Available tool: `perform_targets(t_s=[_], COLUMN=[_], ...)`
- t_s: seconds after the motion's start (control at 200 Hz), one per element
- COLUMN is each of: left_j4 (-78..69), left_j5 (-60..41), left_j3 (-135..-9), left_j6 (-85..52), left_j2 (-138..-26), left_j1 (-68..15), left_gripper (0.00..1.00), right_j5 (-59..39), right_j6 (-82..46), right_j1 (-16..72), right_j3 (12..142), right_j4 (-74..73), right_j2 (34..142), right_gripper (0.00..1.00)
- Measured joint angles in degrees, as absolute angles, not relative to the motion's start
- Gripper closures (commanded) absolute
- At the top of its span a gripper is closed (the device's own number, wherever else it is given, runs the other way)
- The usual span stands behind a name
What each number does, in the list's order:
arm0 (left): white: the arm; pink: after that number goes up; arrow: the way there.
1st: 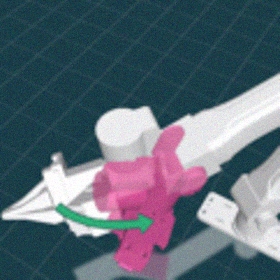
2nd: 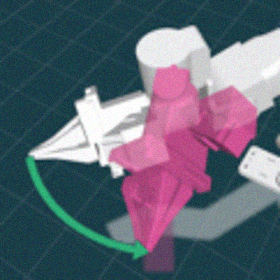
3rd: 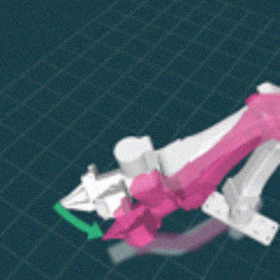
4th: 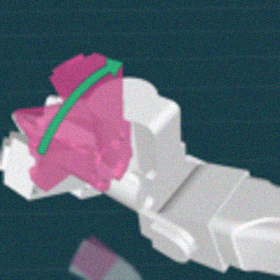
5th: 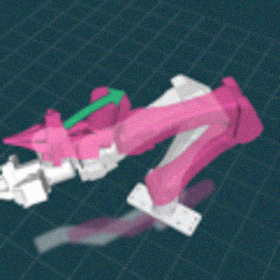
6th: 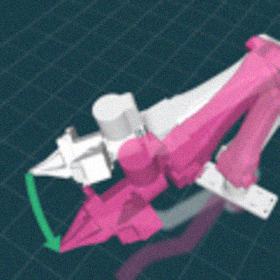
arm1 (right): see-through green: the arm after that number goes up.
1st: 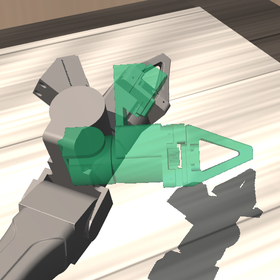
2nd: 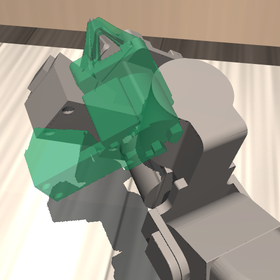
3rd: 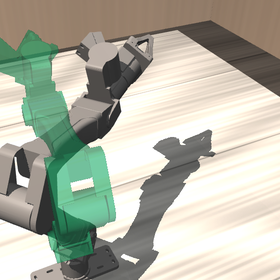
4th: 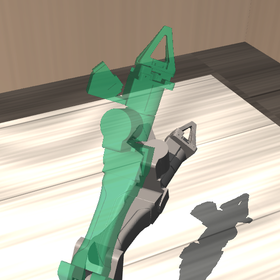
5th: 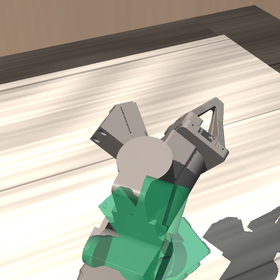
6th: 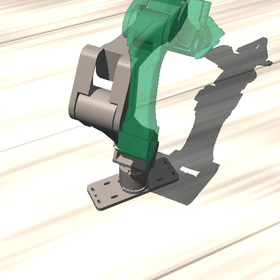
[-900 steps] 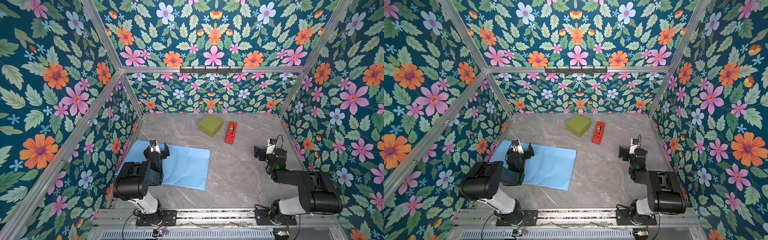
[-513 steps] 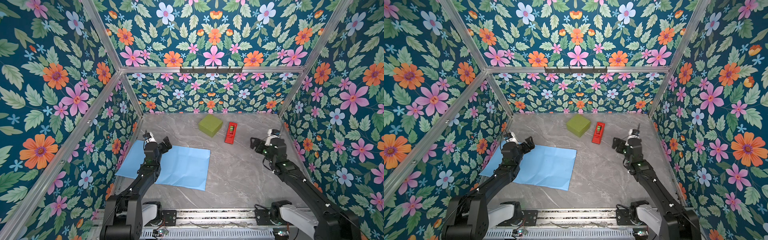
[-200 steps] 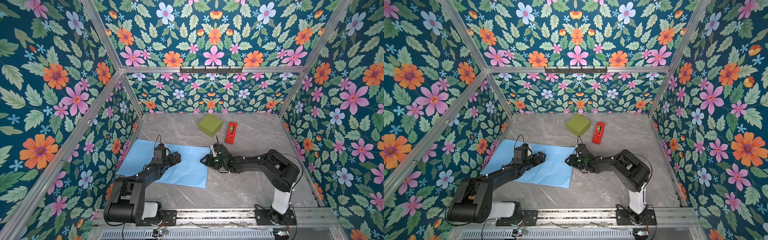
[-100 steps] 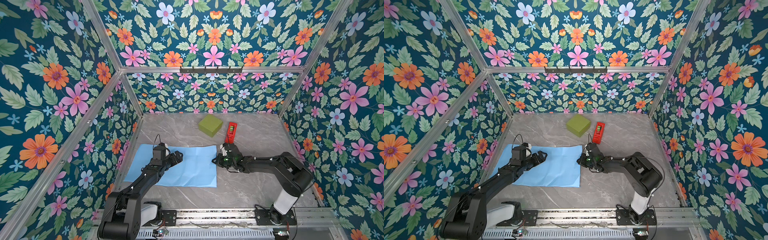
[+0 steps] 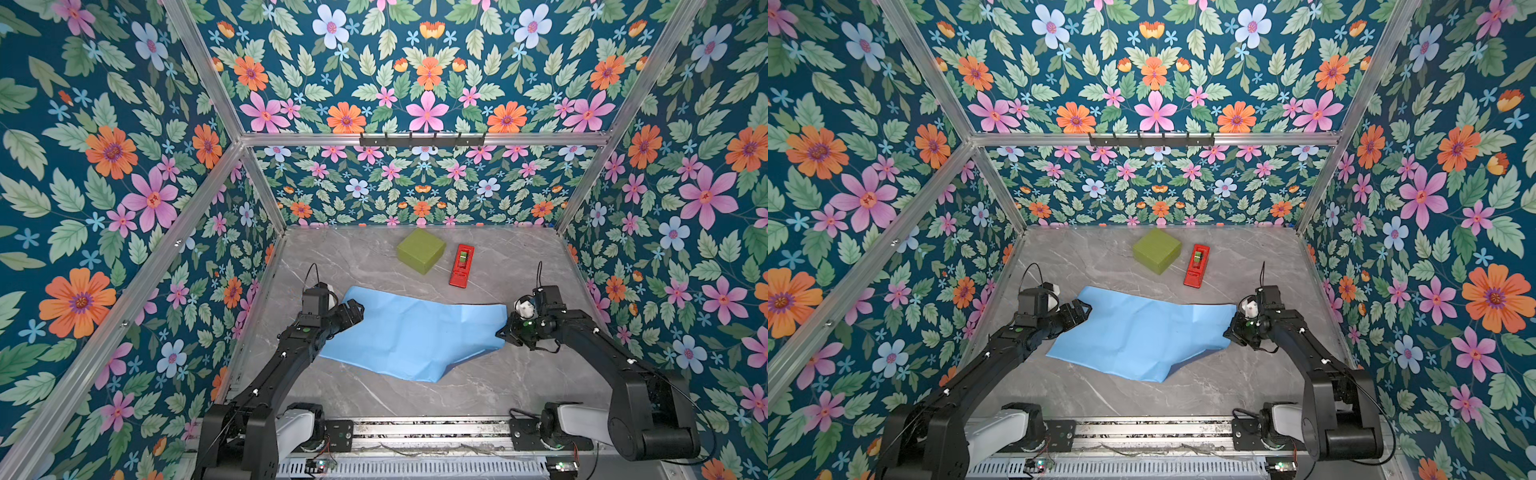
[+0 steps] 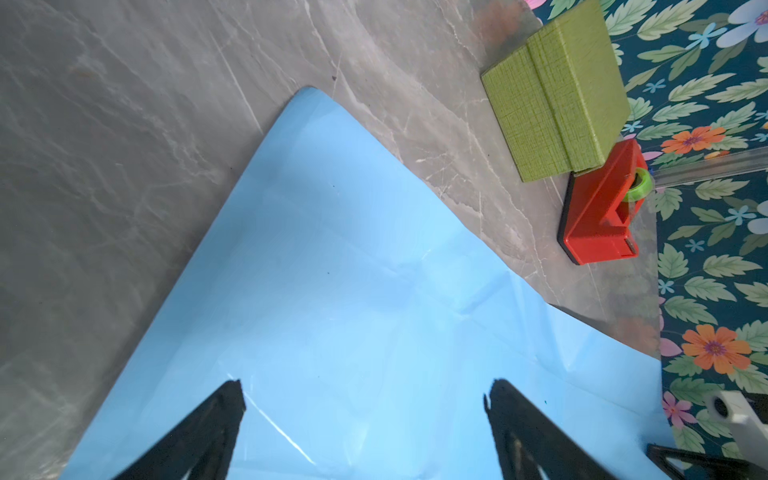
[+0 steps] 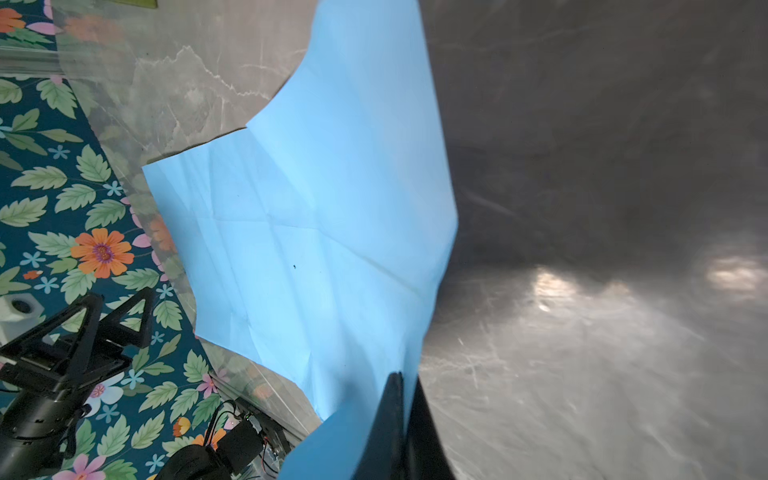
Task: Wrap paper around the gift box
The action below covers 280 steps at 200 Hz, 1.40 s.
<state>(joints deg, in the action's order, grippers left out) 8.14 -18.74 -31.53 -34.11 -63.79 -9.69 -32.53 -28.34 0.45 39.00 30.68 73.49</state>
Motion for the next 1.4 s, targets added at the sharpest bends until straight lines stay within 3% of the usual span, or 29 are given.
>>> perform_targets(t_s=[0.335, 0.625, 0.725, 0.86, 0.915, 1.105, 1.195, 1.4], left_j4=[7.92, 6.79, 7.88, 12.27, 13.37, 13.41, 11.38, 3.18], left_j5=[-20.03, -23.11, -24.43, -24.03, -22.22, -14.61, -12.03, -13.78], left_j3=[-29.12, -21.78, -20.97, -25.28, -29.04, -41.85, -47.83, -63.4], left_j6=[-35.68, -39.86, -41.67, -41.54, -40.58, -35.9, -34.06, -31.62], left_j2=[-68.71, -64.14, -62.11, -60.47, -60.71, -67.07, -72.55, -90.5], left_j1=[-19.97, -24.6, -25.06, -25.17, -25.17, -24.56, -23.33, -19.73], left_gripper=[0.16, 0.21, 0.19, 0.12, 0.1, 0.06, 0.06, 0.07], right_j5=[-26.13, -21.85, -19.84, -15.22, -13.85, -8.58, -7.42, -11.46], right_j6=[-21.67, -18.44, -17.82, -17.41, -17.43, -17.69, -17.87, -23.38], right_j1=[-1.54, -2.85, -3.09, -3.4, -3.09, 0.38, 6.33, 21.96], right_j3=[46.94, 53.17, 55.68, 58.04, 58.08, 57.87, 57.6, 63.83], right_j4=[34.98, 36.34, 36.75, 37.43, 37.34, 36.8, 35.0, 24.23], right_j2=[82.43, 88.6, 89.19, 86.3, 83.18, 73.3, 70.98, 81.93], right_gripper=[1.0, 0.96, 0.82, 0.5, 0.42, 0.27, 0.24, 0.2])
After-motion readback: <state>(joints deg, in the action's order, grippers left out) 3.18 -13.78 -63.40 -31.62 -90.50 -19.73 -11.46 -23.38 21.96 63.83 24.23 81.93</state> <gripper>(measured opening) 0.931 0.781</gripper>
